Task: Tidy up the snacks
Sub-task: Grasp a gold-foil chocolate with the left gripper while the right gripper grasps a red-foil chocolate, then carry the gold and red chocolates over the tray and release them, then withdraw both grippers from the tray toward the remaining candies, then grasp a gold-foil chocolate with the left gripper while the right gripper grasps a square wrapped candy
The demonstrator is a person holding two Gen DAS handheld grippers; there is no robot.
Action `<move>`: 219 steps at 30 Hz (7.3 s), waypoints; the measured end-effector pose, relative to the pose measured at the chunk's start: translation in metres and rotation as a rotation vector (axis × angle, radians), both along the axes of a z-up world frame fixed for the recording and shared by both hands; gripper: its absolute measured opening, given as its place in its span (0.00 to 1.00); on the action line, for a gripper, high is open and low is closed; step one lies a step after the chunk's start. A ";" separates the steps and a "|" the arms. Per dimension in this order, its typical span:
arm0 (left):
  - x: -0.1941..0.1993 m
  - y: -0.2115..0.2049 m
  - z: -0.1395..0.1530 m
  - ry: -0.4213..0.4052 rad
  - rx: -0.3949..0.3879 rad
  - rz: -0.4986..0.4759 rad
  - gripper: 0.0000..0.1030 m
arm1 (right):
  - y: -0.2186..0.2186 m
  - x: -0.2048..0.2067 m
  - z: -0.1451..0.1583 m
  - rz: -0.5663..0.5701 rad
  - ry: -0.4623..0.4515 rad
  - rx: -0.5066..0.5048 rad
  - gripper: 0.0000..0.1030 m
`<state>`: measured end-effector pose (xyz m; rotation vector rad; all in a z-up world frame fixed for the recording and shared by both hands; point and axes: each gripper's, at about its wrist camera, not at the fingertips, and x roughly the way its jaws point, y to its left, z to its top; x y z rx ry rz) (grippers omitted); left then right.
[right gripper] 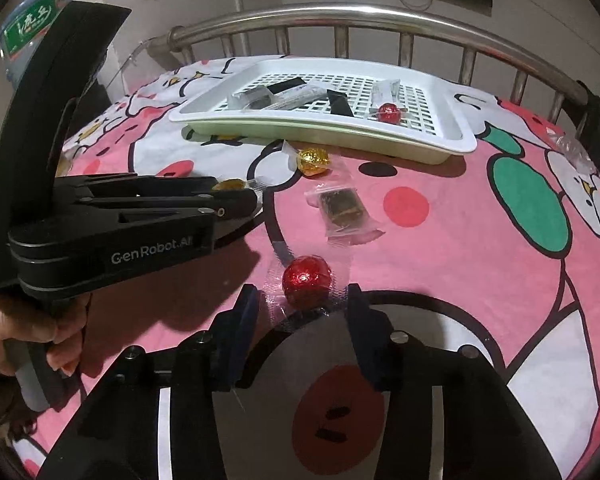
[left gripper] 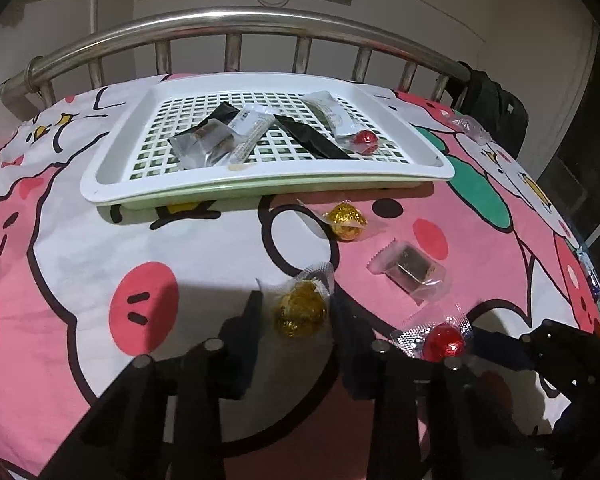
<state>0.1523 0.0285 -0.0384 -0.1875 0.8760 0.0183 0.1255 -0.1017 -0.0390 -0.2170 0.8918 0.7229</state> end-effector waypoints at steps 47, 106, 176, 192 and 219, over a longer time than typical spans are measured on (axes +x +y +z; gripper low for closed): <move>-0.084 0.010 0.063 -0.240 -0.066 -0.010 0.26 | -0.052 -0.006 0.063 -0.048 -0.067 0.278 0.20; 0.144 0.079 0.052 -0.002 -0.021 0.114 0.26 | 0.052 0.225 0.048 -0.082 0.215 0.148 0.21; -0.003 0.012 0.041 -0.041 -0.093 0.060 0.99 | -0.029 0.031 0.041 -0.013 -0.062 0.097 0.92; 0.064 -0.003 0.006 0.072 -0.155 0.038 0.75 | 0.007 0.059 -0.002 0.016 0.035 0.005 0.59; 0.011 0.001 0.010 0.007 -0.123 0.008 0.24 | -0.016 0.046 0.005 -0.044 0.046 0.067 0.34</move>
